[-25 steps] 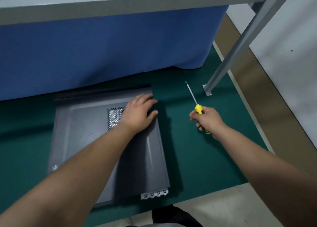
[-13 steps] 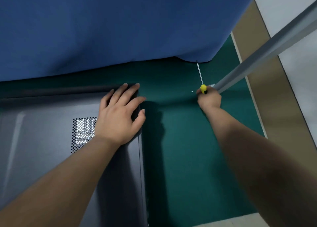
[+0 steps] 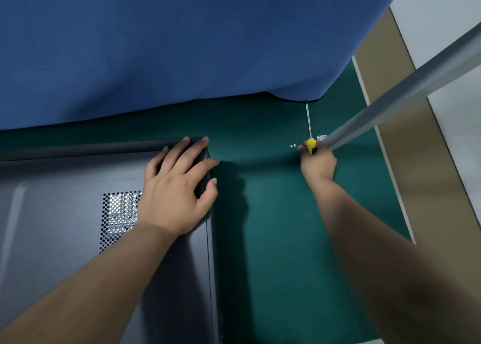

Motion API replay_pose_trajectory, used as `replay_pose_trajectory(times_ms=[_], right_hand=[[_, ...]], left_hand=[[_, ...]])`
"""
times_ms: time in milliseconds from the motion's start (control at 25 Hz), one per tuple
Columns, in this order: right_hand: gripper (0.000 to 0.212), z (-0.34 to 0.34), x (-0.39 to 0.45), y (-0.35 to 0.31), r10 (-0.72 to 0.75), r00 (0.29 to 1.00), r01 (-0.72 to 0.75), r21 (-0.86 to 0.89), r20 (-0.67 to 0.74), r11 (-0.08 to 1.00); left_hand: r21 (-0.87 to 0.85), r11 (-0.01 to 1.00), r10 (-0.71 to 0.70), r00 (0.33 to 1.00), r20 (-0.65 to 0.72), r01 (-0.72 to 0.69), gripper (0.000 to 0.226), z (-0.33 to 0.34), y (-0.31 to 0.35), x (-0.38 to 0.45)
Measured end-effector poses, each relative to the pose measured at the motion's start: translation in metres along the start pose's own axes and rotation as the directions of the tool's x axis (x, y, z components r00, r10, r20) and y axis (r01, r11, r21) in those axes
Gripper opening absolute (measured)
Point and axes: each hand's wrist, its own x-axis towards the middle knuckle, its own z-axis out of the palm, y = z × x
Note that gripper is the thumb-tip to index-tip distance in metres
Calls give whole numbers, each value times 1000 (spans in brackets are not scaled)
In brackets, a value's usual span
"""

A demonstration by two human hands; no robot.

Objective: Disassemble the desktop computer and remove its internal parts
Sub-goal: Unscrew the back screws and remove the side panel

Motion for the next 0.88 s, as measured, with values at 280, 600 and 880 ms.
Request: replay_pose_trajectory(times_ms=[280, 600, 880], right_hand=[[17, -24, -69, 29, -48, 992, 62, -121, 119, 991], [41, 57, -114, -38, -120, 925, 238, -305, 360, 922], [40, 96, -126, -56, -88, 937, 210, -344, 337, 915]], left_hand=[[-7, 1000, -15, 1000, 19, 15, 34, -4, 2, 0], [-19, 1000, -21, 1000, 13, 21, 38, -2, 1, 0], [-37, 999, -37, 999, 7, 37, 50, 1, -1, 0]])
